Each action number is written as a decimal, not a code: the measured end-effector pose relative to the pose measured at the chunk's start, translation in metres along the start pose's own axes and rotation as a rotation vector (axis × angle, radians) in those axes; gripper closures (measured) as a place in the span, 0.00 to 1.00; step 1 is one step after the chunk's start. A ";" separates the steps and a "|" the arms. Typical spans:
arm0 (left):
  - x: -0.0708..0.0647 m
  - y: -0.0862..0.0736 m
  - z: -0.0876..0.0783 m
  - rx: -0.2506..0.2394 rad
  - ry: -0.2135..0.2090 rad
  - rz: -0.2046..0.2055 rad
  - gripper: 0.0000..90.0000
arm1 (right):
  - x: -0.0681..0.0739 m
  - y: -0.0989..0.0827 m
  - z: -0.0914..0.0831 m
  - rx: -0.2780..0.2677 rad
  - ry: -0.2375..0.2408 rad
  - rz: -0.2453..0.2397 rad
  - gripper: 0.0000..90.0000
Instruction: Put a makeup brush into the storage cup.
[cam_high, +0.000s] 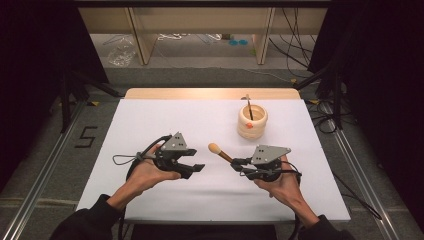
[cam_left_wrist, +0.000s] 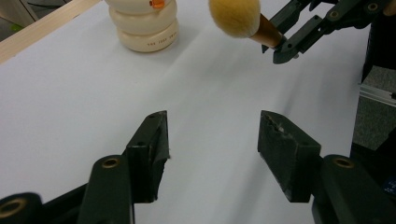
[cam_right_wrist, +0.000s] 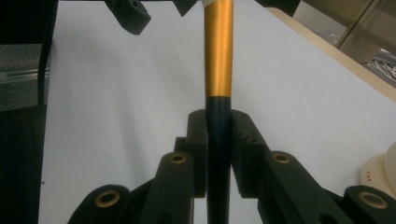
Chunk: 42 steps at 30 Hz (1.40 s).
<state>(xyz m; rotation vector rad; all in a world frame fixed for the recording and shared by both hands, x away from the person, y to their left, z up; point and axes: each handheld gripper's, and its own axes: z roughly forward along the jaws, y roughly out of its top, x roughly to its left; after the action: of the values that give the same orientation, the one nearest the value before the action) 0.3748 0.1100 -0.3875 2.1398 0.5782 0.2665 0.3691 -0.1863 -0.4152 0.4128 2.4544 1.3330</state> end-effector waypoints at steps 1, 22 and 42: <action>0.000 0.000 0.001 -0.001 -0.011 0.002 0.48 | 0.000 0.000 0.000 -0.005 -0.005 -0.004 0.89; -0.011 0.008 0.004 -0.117 -0.090 -0.034 0.52 | 0.007 0.004 0.007 -0.061 0.035 -0.008 0.89; -0.018 0.011 0.010 -0.183 -0.159 -0.038 0.64 | 0.015 0.009 0.014 -0.068 0.079 -0.038 0.89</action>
<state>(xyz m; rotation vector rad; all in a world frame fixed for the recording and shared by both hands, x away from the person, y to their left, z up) 0.3659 0.0884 -0.3840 1.9508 0.4823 0.1219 0.3618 -0.1655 -0.4171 0.3011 2.4590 1.4381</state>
